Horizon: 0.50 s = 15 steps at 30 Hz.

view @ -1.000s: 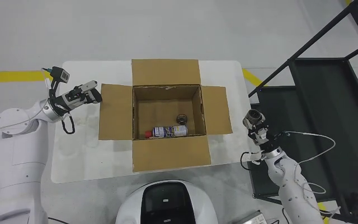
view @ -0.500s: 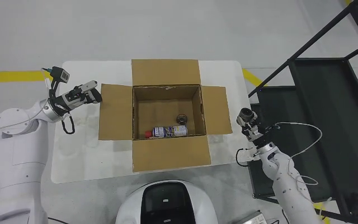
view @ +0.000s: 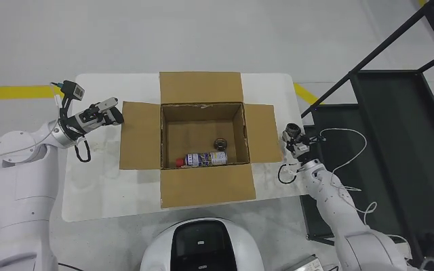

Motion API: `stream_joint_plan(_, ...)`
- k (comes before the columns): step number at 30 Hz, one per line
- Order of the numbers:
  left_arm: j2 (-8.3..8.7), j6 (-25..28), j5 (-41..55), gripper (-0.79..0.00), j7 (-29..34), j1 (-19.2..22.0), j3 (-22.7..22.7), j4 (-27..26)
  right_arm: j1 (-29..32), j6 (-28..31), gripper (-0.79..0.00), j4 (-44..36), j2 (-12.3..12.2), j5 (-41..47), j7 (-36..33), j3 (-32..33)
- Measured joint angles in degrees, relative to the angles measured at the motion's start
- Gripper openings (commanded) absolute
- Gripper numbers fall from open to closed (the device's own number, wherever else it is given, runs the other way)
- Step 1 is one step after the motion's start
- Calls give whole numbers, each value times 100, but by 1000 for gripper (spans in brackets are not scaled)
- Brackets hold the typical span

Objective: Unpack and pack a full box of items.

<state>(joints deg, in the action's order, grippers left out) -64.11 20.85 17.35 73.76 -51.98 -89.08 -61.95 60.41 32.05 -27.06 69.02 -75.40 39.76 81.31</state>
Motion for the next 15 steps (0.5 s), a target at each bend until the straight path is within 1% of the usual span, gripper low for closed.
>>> stream_joint_plan(5,0,0,0,0,0,0,0,0,-352,-46,-785,574,70,-124,52,-192)
stream_joint_plan(10,0,0,0,0,0,0,0,0,-528,-48,-785,931,129,-98,91,-294)
stream_joint_plan(11,0,0,0,0,0,0,0,0,-549,-45,-686,993,138,-88,115,-311)
stream_joint_plan(12,0,0,0,0,0,0,0,0,-560,-45,-551,1036,144,-78,133,-321)
stream_joint_plan(13,0,0,0,0,0,0,0,0,-567,-39,-397,1076,149,-60,150,-327)
stream_joint_plan(14,0,0,0,0,0,0,0,0,-571,-26,-419,1129,155,-29,161,-332)
stream_joint_plan(15,0,0,0,0,0,0,0,0,-572,-8,-422,1167,160,-6,158,-336)
